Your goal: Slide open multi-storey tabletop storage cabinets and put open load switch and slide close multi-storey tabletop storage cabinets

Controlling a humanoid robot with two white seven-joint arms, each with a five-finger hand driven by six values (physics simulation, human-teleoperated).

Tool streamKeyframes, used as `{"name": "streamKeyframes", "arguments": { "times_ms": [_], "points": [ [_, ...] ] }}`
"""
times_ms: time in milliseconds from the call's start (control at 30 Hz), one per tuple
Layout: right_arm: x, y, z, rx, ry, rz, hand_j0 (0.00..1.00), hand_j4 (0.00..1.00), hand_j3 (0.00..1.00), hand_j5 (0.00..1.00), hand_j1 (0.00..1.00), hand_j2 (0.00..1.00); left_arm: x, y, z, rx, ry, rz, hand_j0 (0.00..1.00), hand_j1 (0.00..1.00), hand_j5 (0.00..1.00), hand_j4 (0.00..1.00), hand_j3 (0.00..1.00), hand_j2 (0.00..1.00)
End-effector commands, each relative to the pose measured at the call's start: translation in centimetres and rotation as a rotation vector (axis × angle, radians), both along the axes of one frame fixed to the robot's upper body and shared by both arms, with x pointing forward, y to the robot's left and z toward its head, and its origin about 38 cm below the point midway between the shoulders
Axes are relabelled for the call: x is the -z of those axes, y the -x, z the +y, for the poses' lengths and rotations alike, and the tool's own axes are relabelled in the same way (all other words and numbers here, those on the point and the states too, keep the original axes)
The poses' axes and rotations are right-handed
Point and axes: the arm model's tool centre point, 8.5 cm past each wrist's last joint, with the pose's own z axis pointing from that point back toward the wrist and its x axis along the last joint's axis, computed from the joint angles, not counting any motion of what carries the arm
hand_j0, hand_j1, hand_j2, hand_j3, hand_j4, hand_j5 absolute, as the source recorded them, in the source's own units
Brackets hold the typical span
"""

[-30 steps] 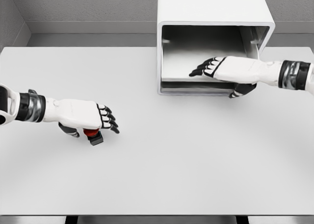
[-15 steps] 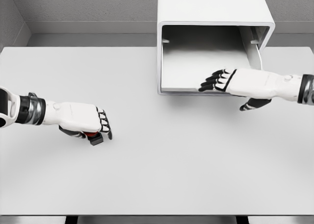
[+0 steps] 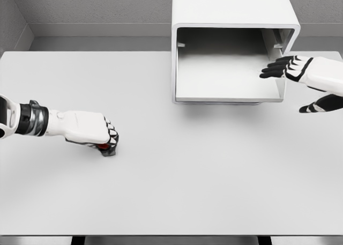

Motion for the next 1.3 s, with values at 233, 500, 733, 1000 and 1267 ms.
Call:
{"name": "streamKeyframes", "arguments": {
  "times_ms": [233, 500, 733, 1000, 1267],
  "points": [
    [-3.6, 2.9, -4.8, 0.115, -0.041, -0.05, 1.0, 1.0, 1.0, 1.0, 1.0, 1.0, -1.9, -0.8, -0.2, -0.006, 0.036, -0.025, 0.45, 0.45, 0.45, 0.45, 0.45, 0.45],
    [3.7, 4.8, -5.6, 0.137, 0.066, 0.178, 0.69, 0.69, 0.69, 0.69, 0.69, 0.69, -5.0, -1.7, -1.4, 0.011, 0.1, -0.057, 0.45, 0.45, 0.45, 0.45, 0.45, 0.45],
    [6.8, 5.0, -4.0, 0.089, 0.084, 0.258, 0.61, 0.61, 0.61, 0.61, 0.61, 0.61, -9.2, -2.5, -2.5, 0.032, 0.201, -0.078, 0.45, 0.45, 0.45, 0.45, 0.45, 0.45],
    [7.9, 3.3, -0.5, -0.006, 0.11, 0.239, 0.61, 0.61, 0.61, 0.61, 0.61, 0.61, -11.2, -2.9, -7.8, 0.146, 0.274, -0.111, 0.45, 0.45, 0.45, 0.45, 0.45, 0.45],
    [8.4, 2.6, 1.5, -0.055, 0.1, 0.229, 0.61, 0.61, 0.61, 0.61, 0.61, 0.61, -14.0, -2.5, -12.6, 0.261, 0.337, -0.151, 0.45, 0.45, 0.45, 0.45, 0.45, 0.45]
  ]
}}
